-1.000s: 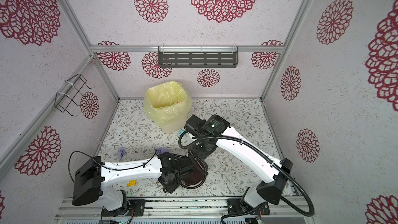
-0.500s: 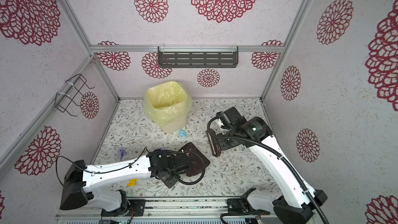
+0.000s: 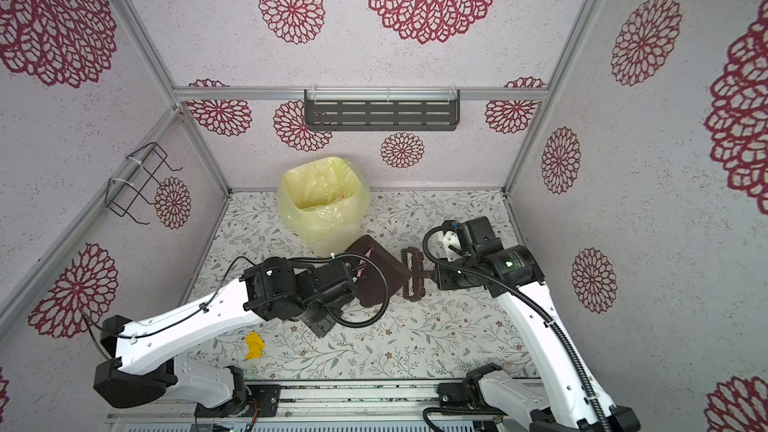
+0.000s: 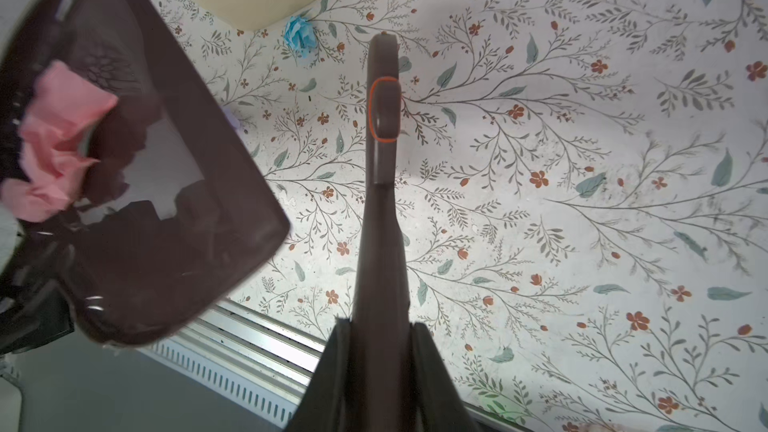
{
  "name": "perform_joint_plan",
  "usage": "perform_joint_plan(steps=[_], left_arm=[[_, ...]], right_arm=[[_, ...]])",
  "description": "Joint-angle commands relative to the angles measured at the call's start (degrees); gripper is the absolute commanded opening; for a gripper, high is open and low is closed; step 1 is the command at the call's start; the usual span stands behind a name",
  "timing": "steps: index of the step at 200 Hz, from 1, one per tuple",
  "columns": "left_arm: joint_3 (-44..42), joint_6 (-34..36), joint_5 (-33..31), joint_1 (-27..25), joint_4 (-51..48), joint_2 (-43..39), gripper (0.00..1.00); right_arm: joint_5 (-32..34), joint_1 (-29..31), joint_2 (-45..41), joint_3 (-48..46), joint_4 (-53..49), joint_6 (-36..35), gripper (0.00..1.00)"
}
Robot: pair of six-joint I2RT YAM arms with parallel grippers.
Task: Sweep away the paper scraps from the table
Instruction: 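Lift the dustpan toward the bin with left while right withdraws the brush, then tip the dustpan over the yellow-bagged bin with the left gripper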
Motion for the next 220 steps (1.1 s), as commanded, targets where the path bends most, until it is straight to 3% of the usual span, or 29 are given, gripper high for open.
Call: perform_joint_plan(steps=[1,65,110,186,220], left_arm=[[3.38,1.50,-1.63,3.58,-5.92,-2.17,0.00],[10.86,6.45,-5.08,16.39,-12.19,-3.55,0.00],[13.77,11.72,-6.29,28.90,-10.81,-4.32,0.00],[20.07,20.82,-0.07,47.38,-4.31,-0.56,0.00],[24.32,23.52,0.70,50.72,-3.86,5.39,0.00]], right_arm=[[-5.59,-2.53,-2.80,-1.20,4.82,-0.43,0.00],[-13.62,-9.05,-4.74,-5.42,8.18,-1.57,0.00],[-16.38,-11.63,-4.96,-6.69,9.19,-2.07,0.00],[-18.46,-14.58,-5.79,-7.89,7.84,-4.12,0.00],[-19.44,-15.33,-5.49,-8.49,7.88,-4.75,0.00]])
